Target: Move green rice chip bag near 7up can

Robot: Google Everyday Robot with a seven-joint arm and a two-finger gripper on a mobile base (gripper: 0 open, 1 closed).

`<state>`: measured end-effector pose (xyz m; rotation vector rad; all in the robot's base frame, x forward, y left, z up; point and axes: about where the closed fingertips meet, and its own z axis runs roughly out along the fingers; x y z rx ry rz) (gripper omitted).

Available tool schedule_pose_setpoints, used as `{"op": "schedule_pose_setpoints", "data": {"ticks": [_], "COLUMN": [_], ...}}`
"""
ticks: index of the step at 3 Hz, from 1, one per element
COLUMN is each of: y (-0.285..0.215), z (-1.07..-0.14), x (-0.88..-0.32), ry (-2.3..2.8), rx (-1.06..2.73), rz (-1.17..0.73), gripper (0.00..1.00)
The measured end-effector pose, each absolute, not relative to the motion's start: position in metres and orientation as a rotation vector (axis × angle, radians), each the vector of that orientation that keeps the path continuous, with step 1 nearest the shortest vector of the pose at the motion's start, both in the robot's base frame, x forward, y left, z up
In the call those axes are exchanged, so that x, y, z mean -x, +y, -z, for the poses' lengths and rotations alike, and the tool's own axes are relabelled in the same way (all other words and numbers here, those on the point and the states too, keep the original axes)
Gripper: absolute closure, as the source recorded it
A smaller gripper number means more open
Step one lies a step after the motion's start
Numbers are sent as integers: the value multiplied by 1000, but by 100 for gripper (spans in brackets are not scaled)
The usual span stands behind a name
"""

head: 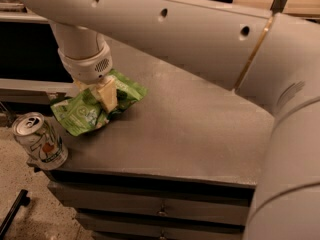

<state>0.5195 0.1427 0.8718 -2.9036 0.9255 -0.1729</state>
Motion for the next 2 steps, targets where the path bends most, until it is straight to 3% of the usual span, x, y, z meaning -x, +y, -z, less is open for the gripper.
{"op": "schedule_pose_setpoints", "data": {"ticks": [2], "y": [144], "z": [-873], "x": [-521], "ry": [922], "rx": [2890], "rz": [181], "gripper": [12]}}
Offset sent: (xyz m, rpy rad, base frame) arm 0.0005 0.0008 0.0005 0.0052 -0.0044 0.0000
